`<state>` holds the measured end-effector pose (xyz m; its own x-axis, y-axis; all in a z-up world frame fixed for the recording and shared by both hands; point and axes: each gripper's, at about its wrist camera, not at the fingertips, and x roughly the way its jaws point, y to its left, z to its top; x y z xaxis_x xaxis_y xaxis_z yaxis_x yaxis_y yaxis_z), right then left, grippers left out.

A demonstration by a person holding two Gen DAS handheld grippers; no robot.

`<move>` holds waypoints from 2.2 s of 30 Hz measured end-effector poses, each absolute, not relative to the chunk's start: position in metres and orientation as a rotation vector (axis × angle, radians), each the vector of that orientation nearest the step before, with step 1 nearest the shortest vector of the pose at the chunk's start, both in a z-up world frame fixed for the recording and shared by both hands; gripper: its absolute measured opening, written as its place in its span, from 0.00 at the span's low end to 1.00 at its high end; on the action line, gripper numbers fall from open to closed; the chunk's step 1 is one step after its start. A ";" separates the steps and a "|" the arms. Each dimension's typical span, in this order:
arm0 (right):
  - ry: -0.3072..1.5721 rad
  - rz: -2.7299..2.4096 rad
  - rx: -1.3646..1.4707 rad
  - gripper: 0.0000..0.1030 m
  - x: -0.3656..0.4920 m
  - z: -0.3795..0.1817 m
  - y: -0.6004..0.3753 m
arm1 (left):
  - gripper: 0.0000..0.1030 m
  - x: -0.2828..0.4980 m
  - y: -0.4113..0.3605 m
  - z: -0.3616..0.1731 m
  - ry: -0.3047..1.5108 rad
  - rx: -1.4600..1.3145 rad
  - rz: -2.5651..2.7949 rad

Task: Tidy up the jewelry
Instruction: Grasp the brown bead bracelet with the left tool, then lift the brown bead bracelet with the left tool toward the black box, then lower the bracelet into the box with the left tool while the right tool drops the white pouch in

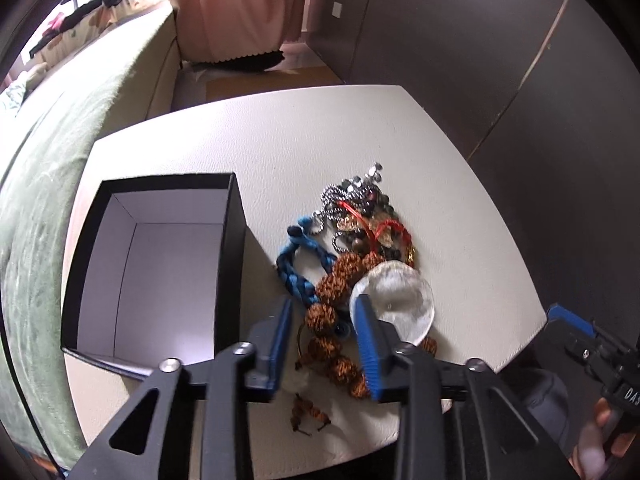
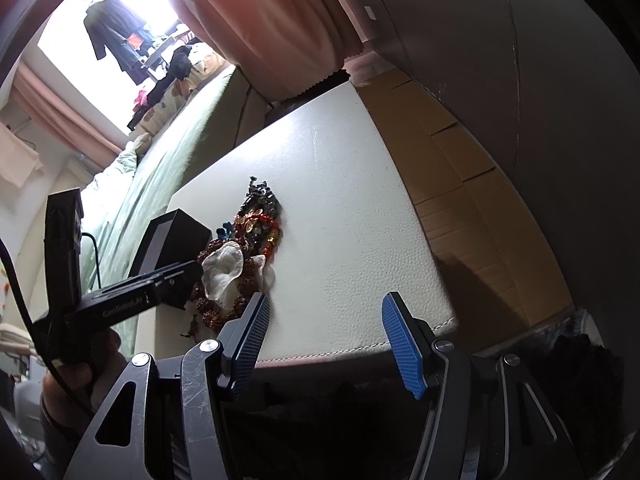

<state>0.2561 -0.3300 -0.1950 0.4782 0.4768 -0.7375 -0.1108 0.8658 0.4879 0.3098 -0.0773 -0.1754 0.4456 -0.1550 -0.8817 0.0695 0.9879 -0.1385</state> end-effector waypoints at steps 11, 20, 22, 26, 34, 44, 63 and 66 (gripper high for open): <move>1.027 0.371 0.423 0.58 0.258 -0.203 -0.332 | 0.29 0.325 -0.100 -0.189 1.124 0.039 -0.123; 1.025 0.388 0.419 0.58 0.258 -0.199 -0.328 | 0.20 0.329 -0.100 -0.184 1.141 0.017 -0.169; 1.017 0.389 0.420 0.58 0.257 -0.196 -0.328 | 0.19 0.324 -0.099 -0.174 1.113 0.005 -0.196; 1.008 0.384 0.425 0.58 0.254 -0.192 -0.330 | 0.19 0.314 -0.101 -0.149 1.062 -0.034 -0.260; 0.995 0.399 0.419 0.58 0.252 -0.185 -0.326 | 0.19 0.301 -0.105 -0.111 0.987 -0.062 -0.311; 1.013 0.475 0.371 0.58 0.265 -0.180 -0.287 | 0.19 0.280 -0.061 -0.079 0.914 -0.126 -0.242; 1.246 0.463 0.266 0.07 0.331 -0.226 -0.195 | 0.19 0.258 0.031 -0.056 0.850 -0.253 -0.147; 1.217 0.477 0.290 0.07 0.329 -0.216 -0.196 | 0.19 0.261 0.039 -0.057 0.845 -0.268 -0.151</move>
<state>0.3285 -0.1958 -0.2159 0.2659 0.4984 -0.8252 -0.1949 0.8661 0.4603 0.2606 0.0392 -0.0567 0.6555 -0.2371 -0.7170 0.0253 0.9558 -0.2930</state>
